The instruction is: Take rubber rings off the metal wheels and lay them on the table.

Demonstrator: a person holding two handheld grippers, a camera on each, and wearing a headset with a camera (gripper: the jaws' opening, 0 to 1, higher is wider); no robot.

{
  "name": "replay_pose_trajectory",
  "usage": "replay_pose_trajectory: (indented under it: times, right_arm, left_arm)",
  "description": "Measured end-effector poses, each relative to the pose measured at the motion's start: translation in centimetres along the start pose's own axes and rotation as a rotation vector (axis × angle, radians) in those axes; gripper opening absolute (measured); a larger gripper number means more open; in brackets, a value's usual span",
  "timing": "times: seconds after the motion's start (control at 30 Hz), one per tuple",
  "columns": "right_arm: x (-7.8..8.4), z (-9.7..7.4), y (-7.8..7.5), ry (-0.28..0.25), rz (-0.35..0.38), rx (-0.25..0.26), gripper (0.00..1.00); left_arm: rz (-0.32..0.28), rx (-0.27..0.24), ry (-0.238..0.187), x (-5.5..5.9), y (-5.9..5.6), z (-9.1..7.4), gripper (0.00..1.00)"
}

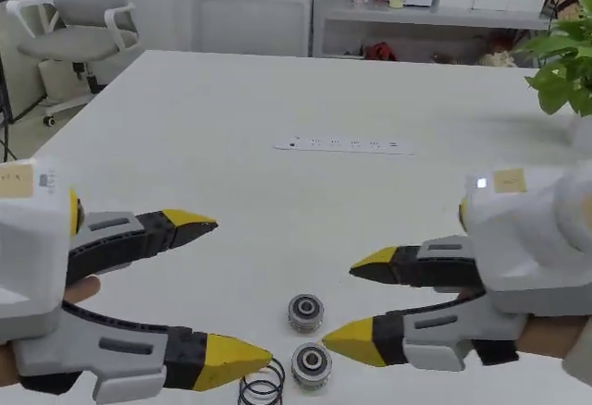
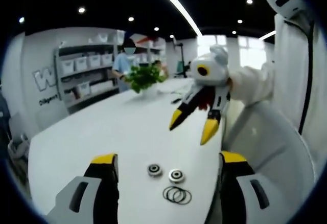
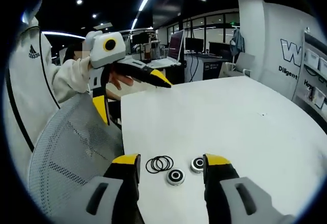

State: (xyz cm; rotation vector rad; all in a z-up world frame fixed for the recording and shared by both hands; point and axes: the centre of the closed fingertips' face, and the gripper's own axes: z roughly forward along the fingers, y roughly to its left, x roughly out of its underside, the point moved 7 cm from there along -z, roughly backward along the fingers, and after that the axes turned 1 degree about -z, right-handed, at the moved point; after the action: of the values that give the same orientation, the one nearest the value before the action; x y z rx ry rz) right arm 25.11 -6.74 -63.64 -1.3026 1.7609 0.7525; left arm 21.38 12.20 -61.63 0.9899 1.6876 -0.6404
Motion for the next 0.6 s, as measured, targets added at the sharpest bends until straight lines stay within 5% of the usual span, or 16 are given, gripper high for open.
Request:
replay_pose_trajectory:
  times: [0.13, 0.3, 0.6]
  right_arm:
    - [-0.7, -2.3, -0.3, -0.054, 0.007, 0.017, 0.51]
    - [-0.7, -4.8, -0.8, -0.114, 0.029, 0.05, 0.57]
    - [3.0, -6.6, -1.5, -0.118, 0.104, 0.103, 0.7]
  left_arm:
    - [-0.017, -0.038, -0.011, -0.3, -0.2, -1.6, 0.9]
    - [-0.052, -0.123, 0.005, 0.7, 0.3, -3.3, 0.98]
    - [-0.14, -0.207, -0.01, 2.3, 0.6, -4.8, 1.0]
